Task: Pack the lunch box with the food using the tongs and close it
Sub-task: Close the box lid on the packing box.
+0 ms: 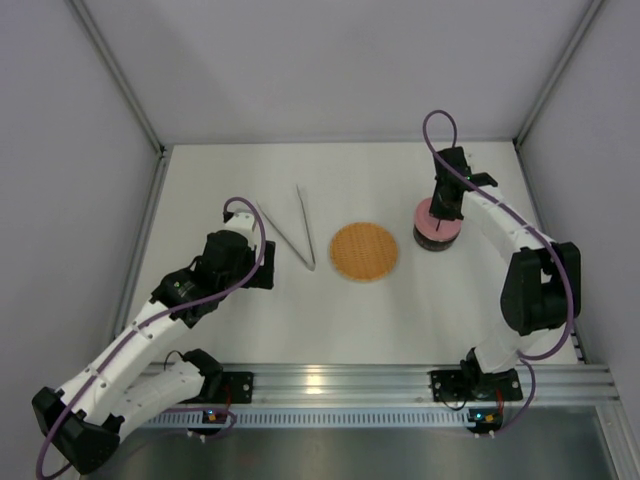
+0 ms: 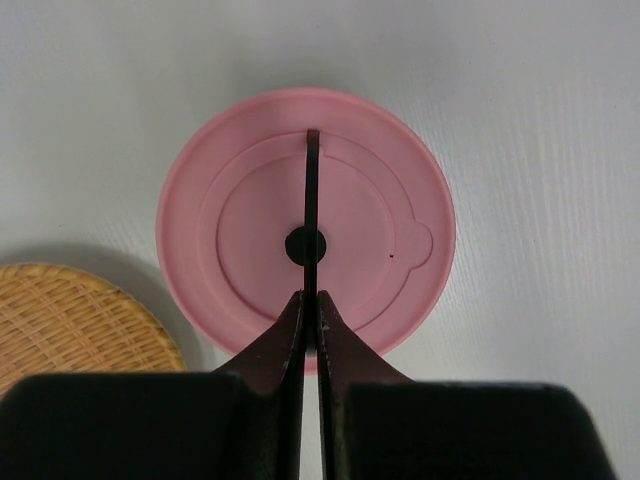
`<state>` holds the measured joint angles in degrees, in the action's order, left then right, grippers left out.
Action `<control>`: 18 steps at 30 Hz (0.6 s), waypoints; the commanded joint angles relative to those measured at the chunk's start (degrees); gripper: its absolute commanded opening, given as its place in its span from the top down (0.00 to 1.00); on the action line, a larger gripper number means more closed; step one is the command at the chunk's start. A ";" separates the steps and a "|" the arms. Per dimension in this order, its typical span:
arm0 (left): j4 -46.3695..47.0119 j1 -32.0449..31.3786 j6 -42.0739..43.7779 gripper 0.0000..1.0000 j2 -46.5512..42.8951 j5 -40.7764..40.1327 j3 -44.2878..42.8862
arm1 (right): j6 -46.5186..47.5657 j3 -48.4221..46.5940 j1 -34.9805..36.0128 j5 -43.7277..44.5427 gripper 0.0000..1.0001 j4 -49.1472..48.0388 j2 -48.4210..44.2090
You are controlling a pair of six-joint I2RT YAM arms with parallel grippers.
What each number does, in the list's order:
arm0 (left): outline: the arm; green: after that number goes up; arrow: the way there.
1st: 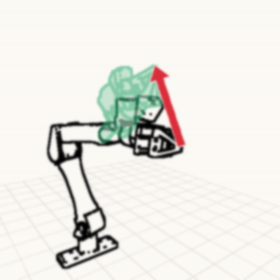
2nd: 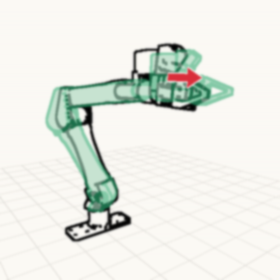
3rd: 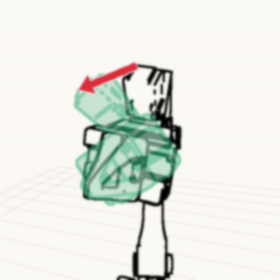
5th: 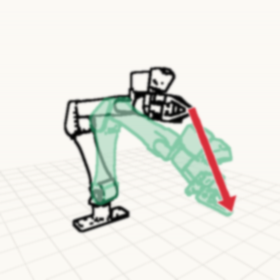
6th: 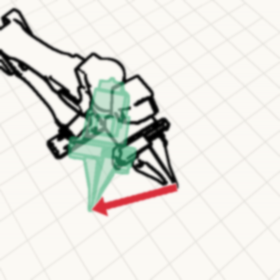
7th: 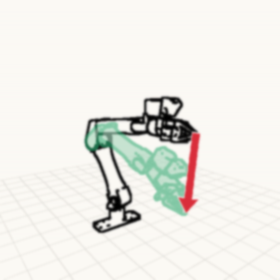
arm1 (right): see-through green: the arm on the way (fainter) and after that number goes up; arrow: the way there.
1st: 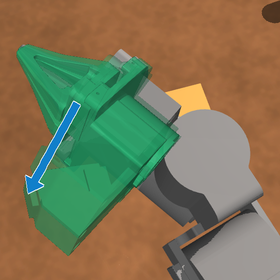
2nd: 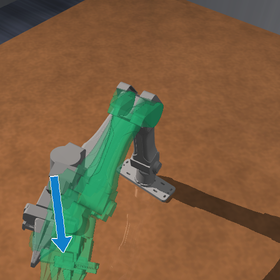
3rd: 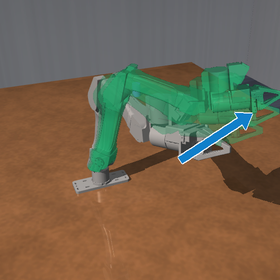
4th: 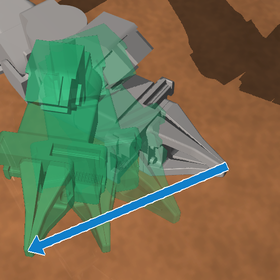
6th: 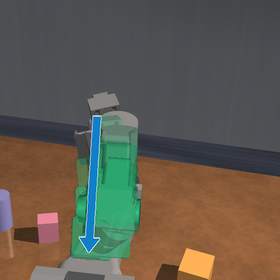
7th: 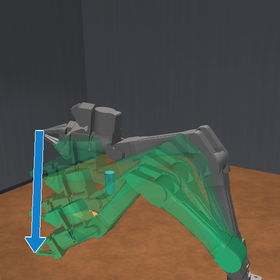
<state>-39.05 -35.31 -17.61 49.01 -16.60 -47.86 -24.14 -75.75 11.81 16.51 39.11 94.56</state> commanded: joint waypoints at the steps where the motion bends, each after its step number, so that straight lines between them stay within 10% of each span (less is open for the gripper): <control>1: 1.26 -0.20 0.29 0.01 -0.15 -1.06 0.04 | 0.76 -2.66 -0.48 2.90 1.00 -0.88 0.89; 18: 1.26 -0.20 0.29 0.01 -0.06 -1.07 0.13 | 0.32 1.21 -1.09 0.28 1.00 -3.16 1.06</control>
<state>-39.05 -35.31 -17.61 49.01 -16.88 -47.86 -23.99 -75.75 11.70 17.45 38.61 94.91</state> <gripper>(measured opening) 0.990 0.014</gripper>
